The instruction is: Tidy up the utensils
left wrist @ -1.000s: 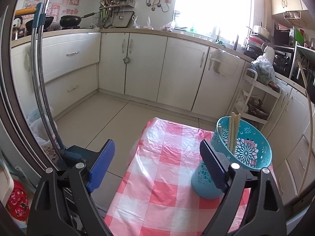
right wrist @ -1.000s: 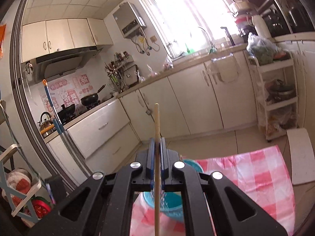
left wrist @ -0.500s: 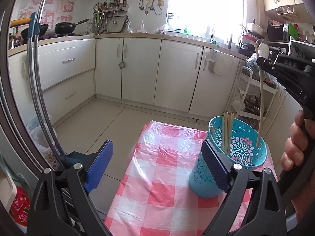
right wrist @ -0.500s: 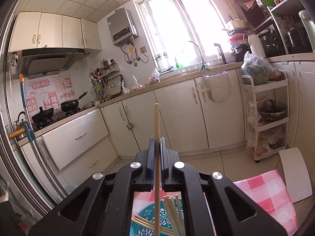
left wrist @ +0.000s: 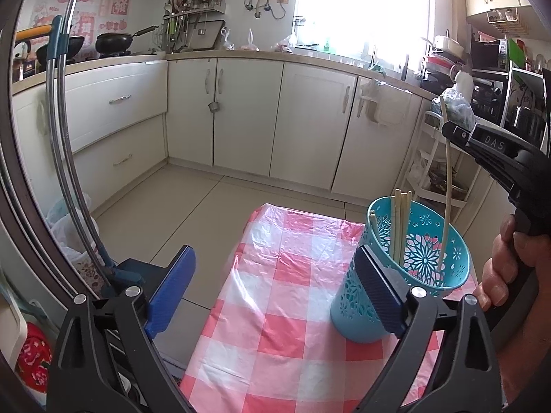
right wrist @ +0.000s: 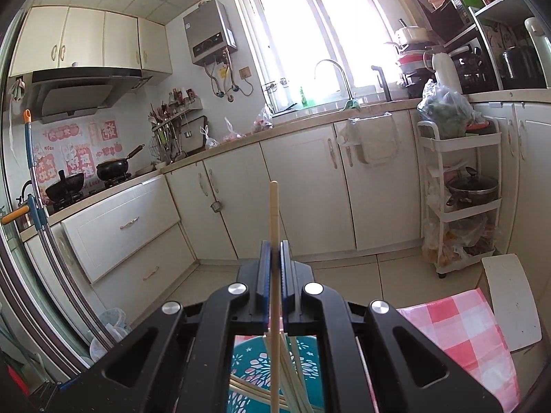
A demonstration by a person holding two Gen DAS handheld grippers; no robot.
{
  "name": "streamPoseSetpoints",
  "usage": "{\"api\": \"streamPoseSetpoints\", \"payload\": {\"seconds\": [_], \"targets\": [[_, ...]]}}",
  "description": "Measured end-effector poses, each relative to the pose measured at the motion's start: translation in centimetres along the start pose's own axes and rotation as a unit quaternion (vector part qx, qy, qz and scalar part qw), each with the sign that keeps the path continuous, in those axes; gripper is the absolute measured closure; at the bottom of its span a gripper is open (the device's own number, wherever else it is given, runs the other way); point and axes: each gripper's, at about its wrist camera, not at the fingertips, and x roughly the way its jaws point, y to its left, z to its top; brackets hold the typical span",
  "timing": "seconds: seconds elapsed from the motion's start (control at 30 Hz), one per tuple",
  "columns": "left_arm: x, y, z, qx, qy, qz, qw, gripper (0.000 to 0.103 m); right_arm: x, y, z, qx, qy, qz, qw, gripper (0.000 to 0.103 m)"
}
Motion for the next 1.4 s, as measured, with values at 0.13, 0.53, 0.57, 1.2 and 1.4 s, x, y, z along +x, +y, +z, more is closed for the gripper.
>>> {"api": "streamPoseSetpoints", "payload": {"seconds": [0.13,0.53,0.57,1.2,1.4], "targets": [[0.1,0.2,0.0,-0.002,0.001,0.001,1.0,0.013,0.3,0.1,-0.8,-0.006,0.009,-0.002,1.0,0.097],[0.2,0.3,0.0,-0.002,0.006,0.003,1.0,0.011,0.7,0.1,-2.9,-0.029,0.033,-0.01,0.999,0.097],[0.3,0.3,0.0,-0.002,0.006,0.003,1.0,0.011,0.6,0.1,-3.4,-0.035,0.042,-0.01,0.998,0.097],[0.8,-0.5,-0.4,0.022,0.024,0.01,0.9994,0.008,-5.6,-1.5,-7.3,-0.042,0.097,0.006,0.994,0.071],[0.7,-1.3,-0.7,0.045,0.031,0.008,0.9985,0.008,-8.7,-2.0,-8.2,-0.017,0.122,-0.007,0.992,0.05]]}}
